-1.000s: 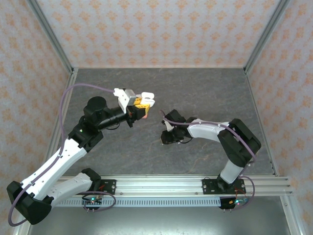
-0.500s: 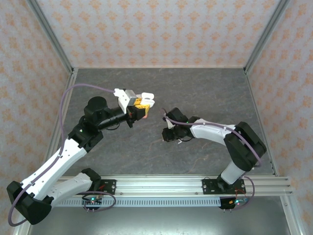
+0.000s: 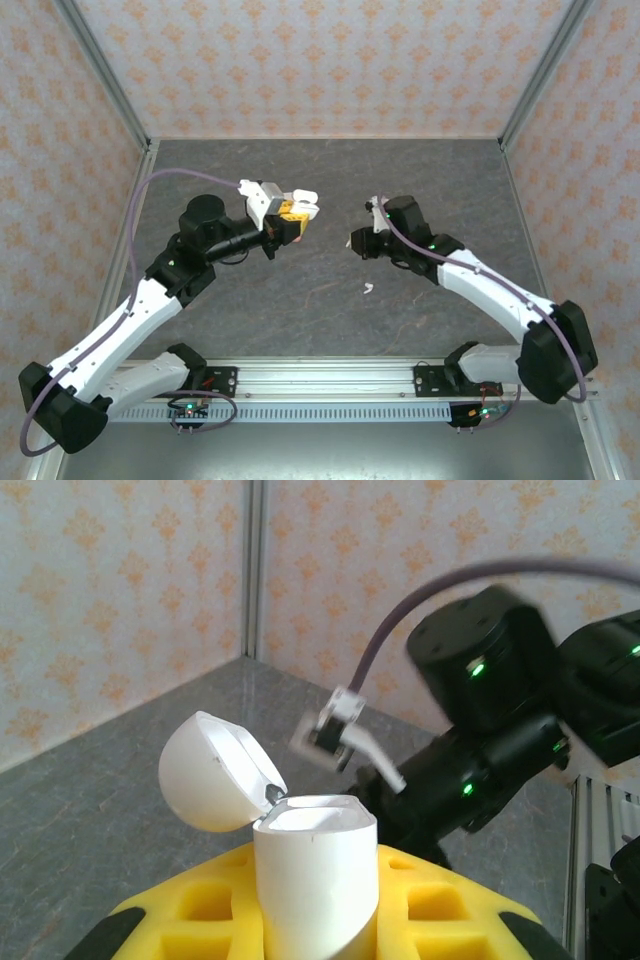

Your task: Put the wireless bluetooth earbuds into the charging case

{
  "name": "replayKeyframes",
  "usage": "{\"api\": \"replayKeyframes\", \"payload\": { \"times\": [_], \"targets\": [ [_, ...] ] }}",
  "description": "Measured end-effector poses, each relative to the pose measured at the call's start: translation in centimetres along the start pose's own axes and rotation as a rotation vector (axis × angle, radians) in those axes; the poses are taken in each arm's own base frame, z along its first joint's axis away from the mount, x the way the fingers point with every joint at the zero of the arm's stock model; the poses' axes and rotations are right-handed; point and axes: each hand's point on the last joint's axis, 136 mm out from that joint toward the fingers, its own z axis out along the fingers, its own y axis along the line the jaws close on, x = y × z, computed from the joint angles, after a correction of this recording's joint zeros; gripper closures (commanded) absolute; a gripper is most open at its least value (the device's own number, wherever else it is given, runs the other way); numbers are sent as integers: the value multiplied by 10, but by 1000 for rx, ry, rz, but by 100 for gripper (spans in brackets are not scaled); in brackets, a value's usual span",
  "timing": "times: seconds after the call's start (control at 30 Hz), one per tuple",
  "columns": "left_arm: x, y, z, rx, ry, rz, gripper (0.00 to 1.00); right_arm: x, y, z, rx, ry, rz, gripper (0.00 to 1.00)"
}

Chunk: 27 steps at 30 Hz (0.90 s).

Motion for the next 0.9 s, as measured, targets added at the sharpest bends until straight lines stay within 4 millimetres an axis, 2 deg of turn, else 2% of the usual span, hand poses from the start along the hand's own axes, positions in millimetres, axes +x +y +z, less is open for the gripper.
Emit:
{"api": "replayKeyframes", "payload": {
  "times": [0.33,0.63,0.9],
  "targets": [
    [1,2,5,5,-2,-4,97,-54,32,-55,-62,-192,-103,81],
    [-2,0,11,35,-19,-8,97,-102,72,-101,-163,-329,-190,81],
    [-2,-3,14,58,-23,-18,97,-118,104,-129,-279,-382,-258,81]
  ]
}}
